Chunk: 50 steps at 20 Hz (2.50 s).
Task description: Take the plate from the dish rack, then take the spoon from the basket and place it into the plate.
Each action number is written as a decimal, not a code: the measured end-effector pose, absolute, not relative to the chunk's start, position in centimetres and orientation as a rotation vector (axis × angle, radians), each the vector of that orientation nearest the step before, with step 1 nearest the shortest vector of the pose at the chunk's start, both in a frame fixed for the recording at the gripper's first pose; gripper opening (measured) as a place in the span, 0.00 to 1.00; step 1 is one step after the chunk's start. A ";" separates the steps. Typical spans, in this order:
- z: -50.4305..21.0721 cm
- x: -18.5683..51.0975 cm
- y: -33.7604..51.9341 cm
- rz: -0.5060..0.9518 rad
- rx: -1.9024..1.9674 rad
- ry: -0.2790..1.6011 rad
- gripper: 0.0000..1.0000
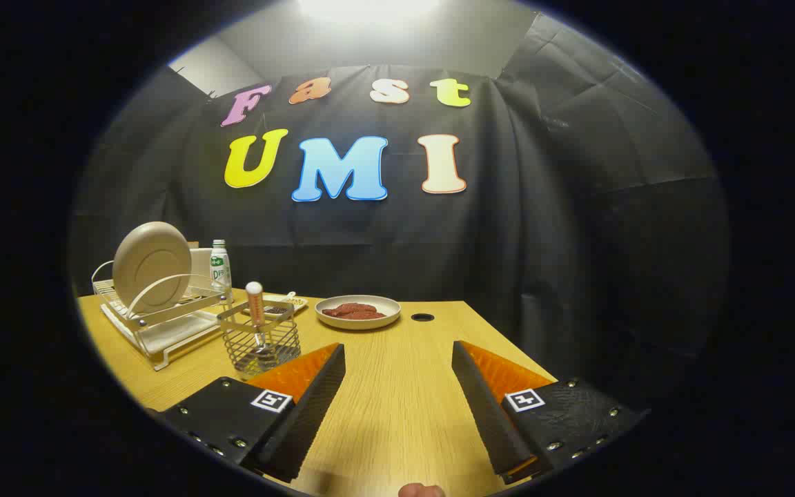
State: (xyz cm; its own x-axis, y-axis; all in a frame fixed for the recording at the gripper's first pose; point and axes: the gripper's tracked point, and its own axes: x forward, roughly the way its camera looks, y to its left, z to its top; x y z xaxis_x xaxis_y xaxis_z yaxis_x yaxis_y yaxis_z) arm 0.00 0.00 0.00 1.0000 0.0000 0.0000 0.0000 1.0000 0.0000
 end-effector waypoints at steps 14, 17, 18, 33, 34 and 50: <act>21.6 -1.9 5.4 -0.021 0.061 -0.060 0.96; 23.9 -2.4 7.2 -0.038 0.043 -0.057 0.96; 24.3 -2.3 8.1 -0.033 0.039 -0.049 0.96; 20.8 -1.0 26.0 0.229 0.161 0.415 0.96; 20.5 -0.9 27.0 0.243 0.184 0.461 0.96; 13.7 1.9 37.5 0.345 0.252 0.951 0.99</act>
